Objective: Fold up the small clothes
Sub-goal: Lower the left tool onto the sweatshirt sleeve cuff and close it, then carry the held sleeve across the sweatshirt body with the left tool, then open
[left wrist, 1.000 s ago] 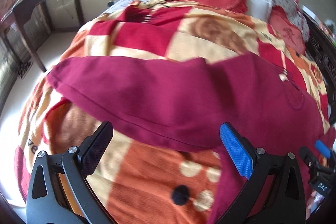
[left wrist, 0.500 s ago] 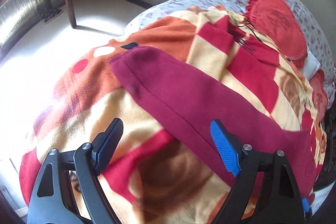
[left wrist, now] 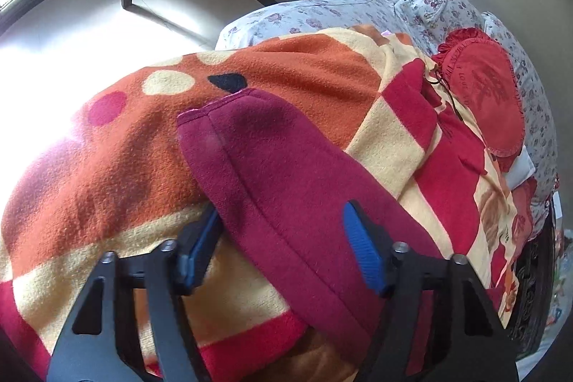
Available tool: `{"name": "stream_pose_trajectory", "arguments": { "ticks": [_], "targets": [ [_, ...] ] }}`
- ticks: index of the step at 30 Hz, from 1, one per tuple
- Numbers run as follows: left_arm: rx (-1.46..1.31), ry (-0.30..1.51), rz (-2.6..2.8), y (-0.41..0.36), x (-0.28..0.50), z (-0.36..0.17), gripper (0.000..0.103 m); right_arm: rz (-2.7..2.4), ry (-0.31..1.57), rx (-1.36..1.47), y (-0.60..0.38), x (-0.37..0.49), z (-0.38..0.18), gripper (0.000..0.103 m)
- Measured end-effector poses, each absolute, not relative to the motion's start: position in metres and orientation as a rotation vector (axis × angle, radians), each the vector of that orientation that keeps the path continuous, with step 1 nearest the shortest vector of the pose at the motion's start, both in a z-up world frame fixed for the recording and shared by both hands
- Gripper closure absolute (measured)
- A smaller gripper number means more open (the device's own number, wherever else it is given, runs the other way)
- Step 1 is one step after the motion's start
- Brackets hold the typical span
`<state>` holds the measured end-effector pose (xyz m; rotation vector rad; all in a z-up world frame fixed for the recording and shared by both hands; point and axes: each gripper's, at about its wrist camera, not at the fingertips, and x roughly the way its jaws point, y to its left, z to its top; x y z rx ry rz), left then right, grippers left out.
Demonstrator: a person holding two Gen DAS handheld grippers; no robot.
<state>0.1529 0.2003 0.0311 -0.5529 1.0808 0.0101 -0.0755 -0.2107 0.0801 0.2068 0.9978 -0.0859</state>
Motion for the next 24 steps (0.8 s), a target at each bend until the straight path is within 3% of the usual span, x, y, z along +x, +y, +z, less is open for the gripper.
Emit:
{"name": "stream_pose_trajectory", "arguments": {
  "ticks": [2,3,5,12,24],
  "targets": [
    [-0.545,1.08,0.021,0.2,0.156,0.028,0.055,-0.083,1.002,0.212,-0.211,-0.074,0.079,0.0],
    [-0.545,1.07,0.022,0.201,0.157,0.027,0.068,-0.082,1.005,0.216,-0.211,-0.074,0.078,0.0],
    [-0.547,1.071,0.02,0.204,0.159,0.026,0.082,-0.076,1.009,0.227,-0.212,-0.074,0.077,0.0],
    [-0.486,1.034,0.044,0.198,0.148,0.04,0.09,-0.077,1.012,0.254,-0.218,-0.077,0.076,0.0],
    [-0.301,0.9,-0.04,0.145,0.108,0.108,0.09,-0.092,0.974,0.295,-0.23,-0.091,0.093,0.0]
  ]
}}
